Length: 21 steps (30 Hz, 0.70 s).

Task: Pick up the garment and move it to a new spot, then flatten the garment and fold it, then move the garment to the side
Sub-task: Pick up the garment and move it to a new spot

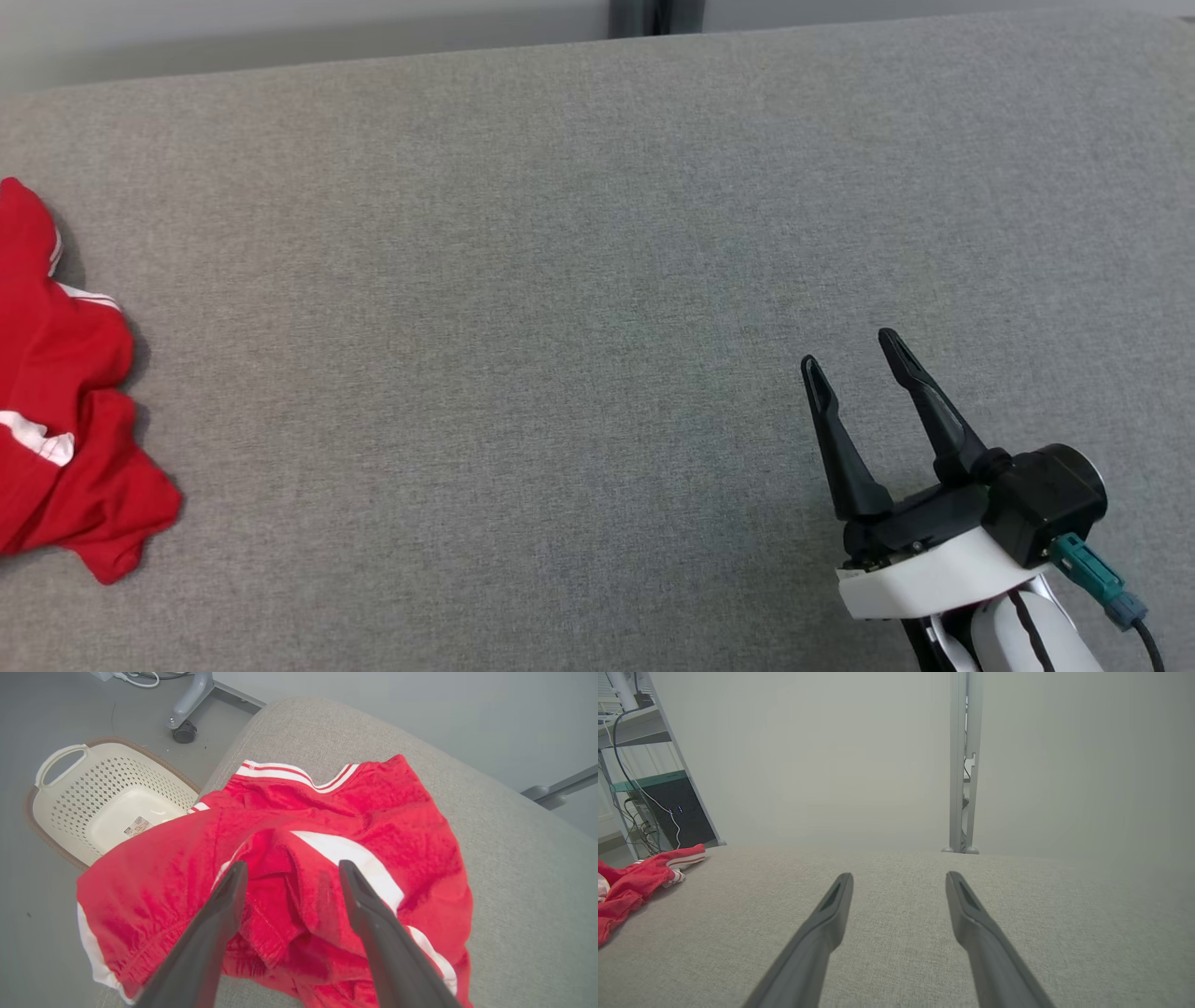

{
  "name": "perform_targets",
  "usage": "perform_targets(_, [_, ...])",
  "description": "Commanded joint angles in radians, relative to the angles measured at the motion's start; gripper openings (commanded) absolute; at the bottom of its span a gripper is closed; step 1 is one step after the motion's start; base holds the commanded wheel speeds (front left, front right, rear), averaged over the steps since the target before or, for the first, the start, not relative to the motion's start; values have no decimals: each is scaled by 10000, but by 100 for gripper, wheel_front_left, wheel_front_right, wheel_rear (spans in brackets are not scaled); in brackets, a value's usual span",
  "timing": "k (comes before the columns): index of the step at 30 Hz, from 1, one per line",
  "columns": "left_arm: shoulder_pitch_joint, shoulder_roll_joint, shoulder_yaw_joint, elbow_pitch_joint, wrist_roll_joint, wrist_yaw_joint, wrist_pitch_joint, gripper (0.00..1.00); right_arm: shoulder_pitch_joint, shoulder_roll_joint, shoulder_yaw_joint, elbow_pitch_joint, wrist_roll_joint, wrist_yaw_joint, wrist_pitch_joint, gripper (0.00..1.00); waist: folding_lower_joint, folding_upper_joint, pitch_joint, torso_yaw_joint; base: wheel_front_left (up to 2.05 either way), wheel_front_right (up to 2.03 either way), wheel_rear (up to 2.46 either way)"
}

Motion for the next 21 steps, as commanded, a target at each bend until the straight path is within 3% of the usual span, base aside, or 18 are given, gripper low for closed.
perform_targets(1, [-86,128,-133,171,-144,-13,60,100,46,-64,18,-96,-63,23,-13,100,0,0,186,-189,0,0,0])
perform_targets(11, [-90,467,-1091,400,-1185,-13,1086,100,143,-64,-16,-312,-129,23,-13,100,0,0,484,-359,0,0,0])
perform_targets(12, [-112,491,-1153,388,-1247,-13,1086,95,146,-66,-21,-313,-132,23,-12,100,0,0,494,-355,0,0,0])
perform_targets(14, [-170,540,-1254,374,-1381,-13,1075,53,139,-66,-18,-302,-132,23,-12,100,0,0,499,-352,0,0,0])
perform_targets(15, [-194,564,-1318,362,-1430,-14,1052,38,130,-66,-10,-294,-127,23,-12,100,0,0,502,-352,0,0,0])
perform_targets(17, [-223,563,-1439,330,-1509,-14,941,0,100,-66,15,-278,-112,23,-12,100,0,0,509,-352,0,0,0])
perform_targets(21, [-290,698,-1617,256,-1683,-15,752,0,28,-66,53,-269,-110,23,-13,100,0,0,547,-347,0,0,0])
